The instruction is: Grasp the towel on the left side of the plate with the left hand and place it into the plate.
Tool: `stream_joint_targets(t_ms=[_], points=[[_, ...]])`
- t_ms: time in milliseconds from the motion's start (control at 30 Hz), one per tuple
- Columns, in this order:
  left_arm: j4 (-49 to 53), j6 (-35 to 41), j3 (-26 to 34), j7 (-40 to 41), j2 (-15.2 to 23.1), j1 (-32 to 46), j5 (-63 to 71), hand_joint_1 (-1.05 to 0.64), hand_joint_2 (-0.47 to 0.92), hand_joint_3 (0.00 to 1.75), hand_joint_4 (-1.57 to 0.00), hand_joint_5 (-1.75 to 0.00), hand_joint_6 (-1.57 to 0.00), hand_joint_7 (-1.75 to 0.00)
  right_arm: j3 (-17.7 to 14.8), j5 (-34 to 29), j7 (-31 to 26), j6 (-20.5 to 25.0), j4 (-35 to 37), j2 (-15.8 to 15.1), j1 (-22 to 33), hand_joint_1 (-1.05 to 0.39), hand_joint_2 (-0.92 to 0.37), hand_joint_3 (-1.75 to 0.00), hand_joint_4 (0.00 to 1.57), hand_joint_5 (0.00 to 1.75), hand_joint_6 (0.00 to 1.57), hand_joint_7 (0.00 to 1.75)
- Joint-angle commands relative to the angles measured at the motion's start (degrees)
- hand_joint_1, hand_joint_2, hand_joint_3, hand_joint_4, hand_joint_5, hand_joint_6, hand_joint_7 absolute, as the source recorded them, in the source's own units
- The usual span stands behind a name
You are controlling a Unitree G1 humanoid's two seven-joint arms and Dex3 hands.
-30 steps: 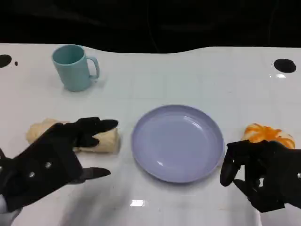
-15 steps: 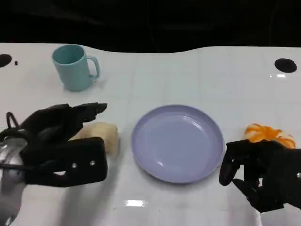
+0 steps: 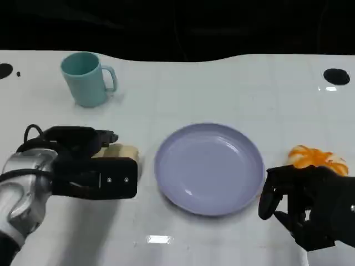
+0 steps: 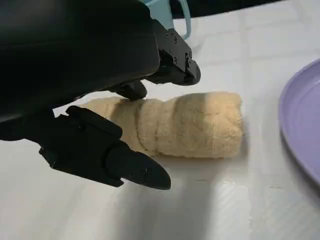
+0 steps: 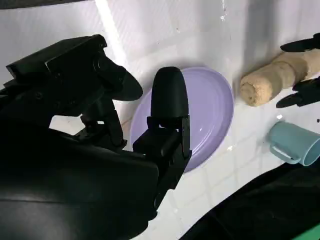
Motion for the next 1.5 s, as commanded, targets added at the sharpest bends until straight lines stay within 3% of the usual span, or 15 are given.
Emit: stream_joint_targets(t_ms=[33,267,367,400,433,467,500,533,633,767,867,967,1367,1433,1500], points=[[10.24,-2.87,-2.03,2.59,-1.85,-4.03,1.39,-0.46,0.89,0.01,-0.35,-0.19,-0.39,-0.02,-0.30,0.16,-0.11,0.42,-0.97,-0.34,0.46,0.00,-0.59,-1.04,0.71,1.74,0.69,1.41],[24.78,-6.71,-3.21,9.06,-5.58,-8.41,1.43,-0.44,0.92,0.09,-0.54,-0.15,-0.58,-0.05,-0.26,-0.09,0.15,1.54,-1.79,-0.84,0.48,-0.01,-0.60,-1.03,0.70,1.74,0.69,1.41],[27.99,-8.87,-3.32,13.88,-6.20,-9.14,1.79,-0.33,0.92,0.15,-0.78,-0.26,-0.83,-0.16,-0.33,-0.01,0.17,2.13,-2.14,-0.84,0.42,-0.01,-0.60,-1.02,0.70,1.74,0.68,1.41],[28.28,-9.90,-3.39,15.20,-6.11,-9.11,1.87,-0.30,0.92,0.17,-0.85,-0.40,-0.92,-0.20,-0.37,0.02,0.14,2.01,-2.12,-0.84,0.42,-0.01,-0.60,-1.02,0.70,1.74,0.68,1.41],[28.42,-10.71,-3.49,16.00,-6.01,-9.11,1.92,-0.28,0.92,0.21,-0.78,-0.96,-0.96,-0.36,-0.44,0.06,0.12,1.86,-2.06,-0.84,0.42,0.00,-0.60,-1.02,0.70,1.74,0.69,1.41],[28.46,-11.47,-3.60,16.56,-5.87,-9.07,1.98,-0.27,0.92,0.22,-0.75,-1.17,-0.94,-0.48,-0.49,0.10,0.10,1.75,-2.01,-0.82,0.41,0.00,-0.60,-1.02,0.70,1.74,0.69,1.41],[28.43,-12.65,-3.68,17.92,-5.64,-8.81,2.13,-0.26,0.92,0.22,-0.75,-1.28,-0.93,-0.58,-0.54,0.14,0.08,1.90,-2.06,-0.79,0.40,0.00,-0.60,-1.02,0.71,1.74,0.69,1.41],[28.52,-13.53,-3.75,18.98,-5.50,-8.65,2.24,-0.23,0.92,0.23,-0.76,-1.51,-0.87,-0.94,-0.57,0.17,0.08,2.04,-2.10,-0.76,0.40,0.00,-0.60,-1.03,0.70,1.73,0.69,1.40],[28.04,-15.65,-3.22,24.51,-5.32,-7.31,2.18,-0.20,0.90,0.28,-0.77,-1.71,-0.75,-1.44,-0.79,0.56,0.16,1.12,-1.81,-0.73,0.59,0.01,-0.60,-1.03,0.71,1.74,0.69,1.40],[26.97,-15.36,-0.76,29.31,-6.58,-5.48,-0.09,-0.23,0.84,0.40,-0.84,-1.74,-0.63,-1.71,-0.77,0.43,0.07,0.47,-1.35,-0.87,0.71,0.00,-0.58,-1.05,0.71,1.74,0.70,1.41],[24.07,-11.61,1.71,30.60,-8.10,-3.83,-1.79,-0.21,0.65,0.78,-0.90,-1.75,-0.63,-1.74,-0.54,0.11,0.13,0.98,-1.59,-1.04,0.60,-0.01,-0.58,-1.06,0.71,1.74,0.69,1.40],[20.73,-8.28,3.15,31.27,-8.93,-2.47,-2.37,-0.22,0.59,0.94,-0.92,-1.75,-0.62,-1.74,-0.44,0.17,0.09,1.24,-1.77,-0.88,0.56,-0.01,-0.58,-1.06,0.71,1.74,0.69,1.40],[-0.47,-7.31,4.34,26.35,-9.58,0.75,-3.70,-0.21,0.54,0.95,-0.89,-1.75,-0.60,-1.75,-0.25,0.06,0.27,2.04,-1.83,-1.20,0.24,0.00,-0.60,-1.04,0.70,1.74,0.68,1.41],[-3.44,-6.85,3.65,24.35,-10.79,0.43,-3.61,-0.22,0.55,0.91,-0.89,-1.75,-0.59,-1.75,-0.35,0.21,0.14,1.75,-1.64,-1.01,0.40,0.00,-0.59,-1.04,0.71,1.74,0.69,1.41],[-4.92,-7.03,3.14,23.67,-11.96,0.16,-3.37,-0.21,0.51,0.98,-0.88,-1.75,-0.61,-1.75,-0.37,0.25,0.15,1.79,-1.70,-1.00,0.47,0.00,-0.60,-1.03,0.71,1.73,0.69,1.40]])
